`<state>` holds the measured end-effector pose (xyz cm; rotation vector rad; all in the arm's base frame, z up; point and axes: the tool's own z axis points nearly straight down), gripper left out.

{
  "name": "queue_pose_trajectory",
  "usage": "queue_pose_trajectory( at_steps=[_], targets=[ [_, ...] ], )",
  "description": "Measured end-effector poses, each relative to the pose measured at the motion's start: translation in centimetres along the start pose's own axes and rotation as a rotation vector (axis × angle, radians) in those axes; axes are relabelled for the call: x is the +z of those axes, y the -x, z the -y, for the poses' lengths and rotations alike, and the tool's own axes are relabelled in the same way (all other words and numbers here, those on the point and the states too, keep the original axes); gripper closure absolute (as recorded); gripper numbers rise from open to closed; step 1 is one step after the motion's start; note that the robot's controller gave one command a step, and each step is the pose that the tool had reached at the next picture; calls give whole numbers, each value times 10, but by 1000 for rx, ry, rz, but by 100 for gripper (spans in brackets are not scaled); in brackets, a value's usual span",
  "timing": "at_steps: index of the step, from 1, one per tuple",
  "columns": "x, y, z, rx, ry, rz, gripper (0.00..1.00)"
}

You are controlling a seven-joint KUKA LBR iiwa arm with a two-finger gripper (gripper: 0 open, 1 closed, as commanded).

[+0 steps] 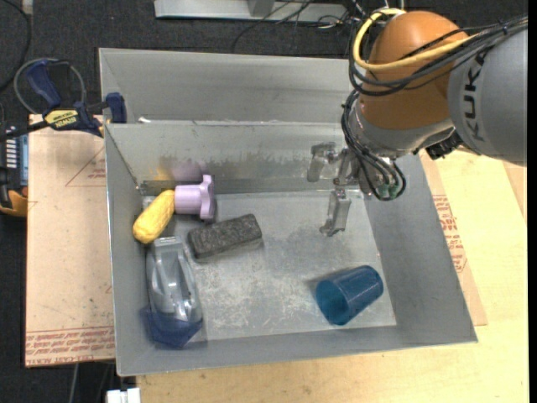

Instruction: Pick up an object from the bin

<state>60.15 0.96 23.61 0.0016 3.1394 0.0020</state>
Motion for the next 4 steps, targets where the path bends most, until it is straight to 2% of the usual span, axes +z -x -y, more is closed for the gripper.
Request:
queue_pose_trajectory(
  at_steps=[1,2,3,4],
  targets=[
    [0,0,0,0,0,0,0],
    [51,-3,-24,122,1,-2,0],
    [60,-1,-21,187,1,5,0],
    [115,4,-78,91,3,0,0]
  ],
)
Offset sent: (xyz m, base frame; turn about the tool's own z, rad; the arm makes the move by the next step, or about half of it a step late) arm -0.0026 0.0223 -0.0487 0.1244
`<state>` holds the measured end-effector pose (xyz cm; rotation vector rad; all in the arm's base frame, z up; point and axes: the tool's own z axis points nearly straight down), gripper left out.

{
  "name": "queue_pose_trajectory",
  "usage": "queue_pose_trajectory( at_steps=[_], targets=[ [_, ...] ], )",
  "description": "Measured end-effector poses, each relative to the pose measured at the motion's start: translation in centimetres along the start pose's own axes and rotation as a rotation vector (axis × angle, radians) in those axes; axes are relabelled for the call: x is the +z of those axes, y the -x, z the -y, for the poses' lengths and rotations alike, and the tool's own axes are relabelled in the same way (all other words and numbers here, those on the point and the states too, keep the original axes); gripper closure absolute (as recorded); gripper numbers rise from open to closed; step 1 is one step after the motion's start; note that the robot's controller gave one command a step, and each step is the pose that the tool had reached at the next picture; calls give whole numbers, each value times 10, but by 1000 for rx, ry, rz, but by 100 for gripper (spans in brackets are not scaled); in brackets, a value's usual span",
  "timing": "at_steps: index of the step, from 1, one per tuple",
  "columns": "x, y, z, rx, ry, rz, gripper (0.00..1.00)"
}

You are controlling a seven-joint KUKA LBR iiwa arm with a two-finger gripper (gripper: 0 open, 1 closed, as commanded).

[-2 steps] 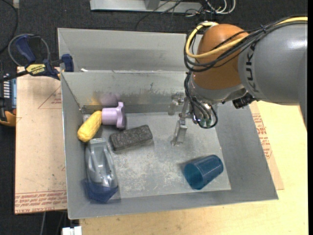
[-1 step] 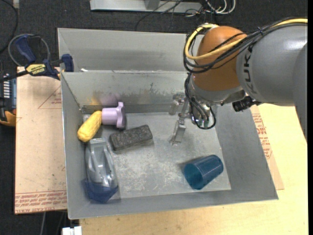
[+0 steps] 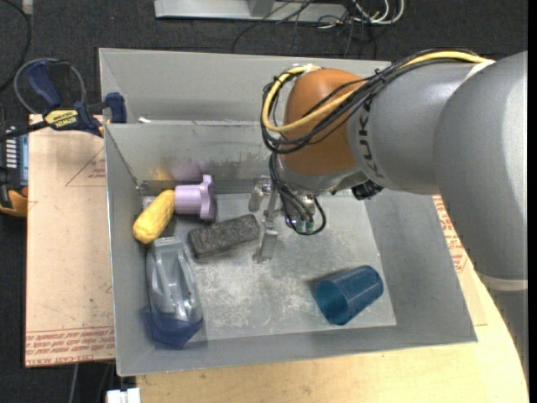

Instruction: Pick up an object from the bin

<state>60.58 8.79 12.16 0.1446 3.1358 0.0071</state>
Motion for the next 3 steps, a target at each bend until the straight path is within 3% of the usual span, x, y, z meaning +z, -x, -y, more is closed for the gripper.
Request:
queue_pose_trajectory(
  at_steps=[1,2,3],
  targets=[
    [20,-16,33,17,-3,12,0],
    [20,21,-1,30,4,12,0],
    [38,-14,77,54,-6,8,0]
  ],
)
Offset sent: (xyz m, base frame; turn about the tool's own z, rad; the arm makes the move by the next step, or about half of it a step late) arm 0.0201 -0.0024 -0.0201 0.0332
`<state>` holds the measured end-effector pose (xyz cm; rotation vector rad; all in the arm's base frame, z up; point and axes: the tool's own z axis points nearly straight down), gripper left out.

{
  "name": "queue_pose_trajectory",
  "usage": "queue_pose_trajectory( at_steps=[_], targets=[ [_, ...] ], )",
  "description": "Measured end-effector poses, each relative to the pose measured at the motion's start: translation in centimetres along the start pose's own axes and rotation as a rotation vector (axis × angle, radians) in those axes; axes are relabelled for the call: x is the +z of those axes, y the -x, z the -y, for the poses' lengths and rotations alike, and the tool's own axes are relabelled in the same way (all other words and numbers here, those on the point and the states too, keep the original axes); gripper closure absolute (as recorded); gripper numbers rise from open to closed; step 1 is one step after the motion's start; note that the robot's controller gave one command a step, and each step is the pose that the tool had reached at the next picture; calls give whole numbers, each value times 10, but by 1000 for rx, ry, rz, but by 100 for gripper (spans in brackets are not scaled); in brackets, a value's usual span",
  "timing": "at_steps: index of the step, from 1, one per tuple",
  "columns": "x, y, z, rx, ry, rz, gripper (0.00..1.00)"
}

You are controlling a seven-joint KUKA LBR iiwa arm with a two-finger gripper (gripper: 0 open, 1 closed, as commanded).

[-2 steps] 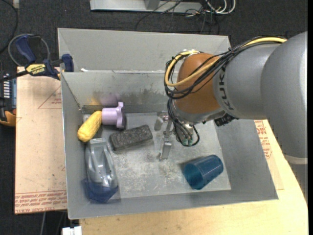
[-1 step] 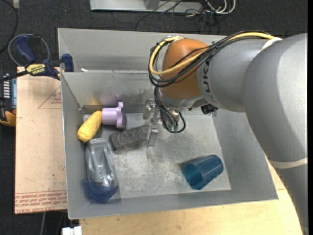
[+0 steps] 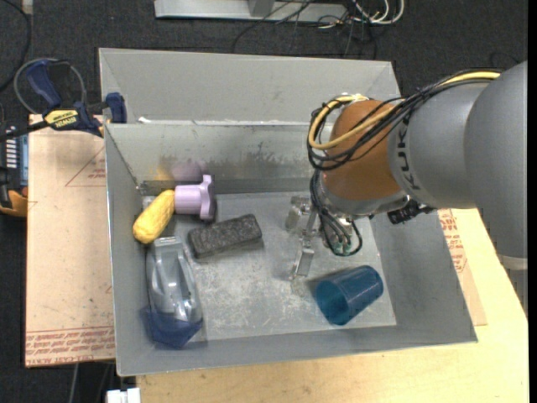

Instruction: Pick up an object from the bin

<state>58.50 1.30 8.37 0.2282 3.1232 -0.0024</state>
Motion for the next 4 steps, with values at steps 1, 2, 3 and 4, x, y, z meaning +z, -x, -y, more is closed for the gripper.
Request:
queue_pose_trajectory(
  at_steps=[1,2,3,4],
  targets=[
    [-14,28,-82,-43,16,11,0],
    [14,-43,-1,-169,0,-5,0],
    [0,30,-77,-36,20,21,0],
    [1,30,-75,-35,18,19,100]
  ],
)
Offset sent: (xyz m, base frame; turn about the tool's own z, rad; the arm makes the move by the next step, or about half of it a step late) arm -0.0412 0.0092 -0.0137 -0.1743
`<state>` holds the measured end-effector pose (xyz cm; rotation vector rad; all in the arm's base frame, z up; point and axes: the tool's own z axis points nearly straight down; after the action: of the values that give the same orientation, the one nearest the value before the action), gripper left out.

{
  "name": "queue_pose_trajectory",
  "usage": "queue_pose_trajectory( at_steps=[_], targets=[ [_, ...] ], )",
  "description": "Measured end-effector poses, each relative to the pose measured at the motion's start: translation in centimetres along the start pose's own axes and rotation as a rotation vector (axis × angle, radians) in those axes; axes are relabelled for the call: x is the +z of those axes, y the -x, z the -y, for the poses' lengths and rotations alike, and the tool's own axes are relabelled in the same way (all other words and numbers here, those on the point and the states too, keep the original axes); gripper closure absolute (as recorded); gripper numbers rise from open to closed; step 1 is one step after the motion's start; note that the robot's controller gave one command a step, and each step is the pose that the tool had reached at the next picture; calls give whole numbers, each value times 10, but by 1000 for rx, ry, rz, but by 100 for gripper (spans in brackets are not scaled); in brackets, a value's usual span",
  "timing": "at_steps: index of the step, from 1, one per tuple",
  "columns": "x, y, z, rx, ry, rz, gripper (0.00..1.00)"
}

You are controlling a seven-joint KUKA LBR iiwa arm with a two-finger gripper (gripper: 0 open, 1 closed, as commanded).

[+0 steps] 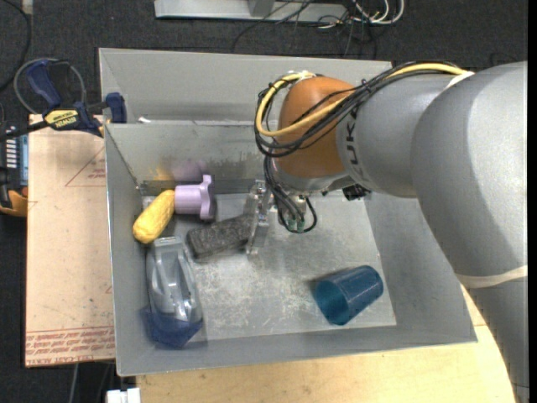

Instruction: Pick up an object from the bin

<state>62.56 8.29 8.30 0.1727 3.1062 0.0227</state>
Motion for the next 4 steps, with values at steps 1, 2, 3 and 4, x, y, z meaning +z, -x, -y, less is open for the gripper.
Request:
queue_pose_trajectory(
  at_steps=[1,2,3,4],
  targets=[
    [0,0,0,0,0,0,100],
    [-5,3,3,-8,1,3,100],
    [-3,3,4,-14,1,2,100],
    [8,9,12,-1,6,7,100]
  ],
)
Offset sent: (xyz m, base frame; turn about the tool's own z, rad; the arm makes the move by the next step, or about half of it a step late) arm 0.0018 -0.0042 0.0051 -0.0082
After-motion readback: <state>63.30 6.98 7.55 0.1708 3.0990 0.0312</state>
